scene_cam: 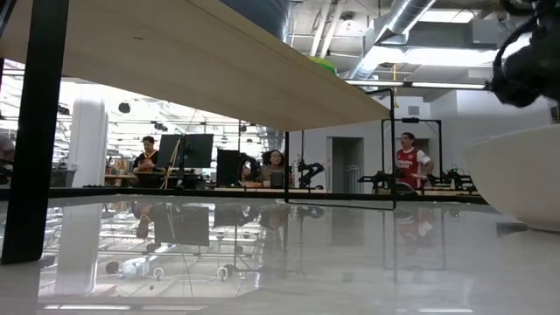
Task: Place and stack bowls onto a shelf
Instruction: Stack the white bowl onto the pink bowl on the shelf
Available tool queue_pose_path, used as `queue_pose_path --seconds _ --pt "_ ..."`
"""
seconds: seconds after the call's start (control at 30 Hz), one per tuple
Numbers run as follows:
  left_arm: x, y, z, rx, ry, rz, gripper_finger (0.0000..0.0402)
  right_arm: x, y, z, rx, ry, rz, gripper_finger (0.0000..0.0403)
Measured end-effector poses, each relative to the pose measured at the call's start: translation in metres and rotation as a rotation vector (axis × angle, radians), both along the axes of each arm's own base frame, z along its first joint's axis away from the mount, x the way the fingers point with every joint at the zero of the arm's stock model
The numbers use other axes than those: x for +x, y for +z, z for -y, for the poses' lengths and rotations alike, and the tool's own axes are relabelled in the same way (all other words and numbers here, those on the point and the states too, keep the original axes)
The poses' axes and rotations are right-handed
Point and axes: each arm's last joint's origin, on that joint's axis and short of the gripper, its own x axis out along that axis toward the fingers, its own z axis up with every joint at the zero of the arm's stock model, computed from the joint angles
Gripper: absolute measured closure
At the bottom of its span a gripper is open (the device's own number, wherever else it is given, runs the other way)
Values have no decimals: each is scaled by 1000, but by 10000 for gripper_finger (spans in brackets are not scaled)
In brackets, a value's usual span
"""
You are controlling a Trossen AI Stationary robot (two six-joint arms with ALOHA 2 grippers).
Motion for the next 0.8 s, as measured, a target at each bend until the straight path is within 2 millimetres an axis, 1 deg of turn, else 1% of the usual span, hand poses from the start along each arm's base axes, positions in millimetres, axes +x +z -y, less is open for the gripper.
queue_pose_path --seconds 0.13,0.27,0.33,0.4,0.5,0.57,0.63,0.7,0.77,0.8 --pt "0 -1 0 39 -3 -16 273 1 21 2 34 19 61 373" --pt "0 -4 0 125 -36 -71 273 -2 51 7 51 31 136 373" --pt "-1 -6 1 204 -60 -106 273 -3 70 10 64 35 192 373" --pt "1 -9 1 321 -92 -150 273 -6 89 14 77 36 247 373" --pt "6 -12 3 493 -138 -190 273 -10 118 21 83 44 318 373" --pt "14 -15 5 571 -165 -193 273 -13 136 25 84 46 350 373" --pt "19 -18 6 624 -178 -205 273 -16 154 30 83 43 377 373" --pt "30 -22 8 663 -177 -203 273 -17 171 34 81 42 403 373" --pt "37 -25 11 704 -180 -235 273 -18 184 38 74 45 415 373" --pt "41 -23 12 713 -170 -234 273 -17 189 39 69 48 425 373"
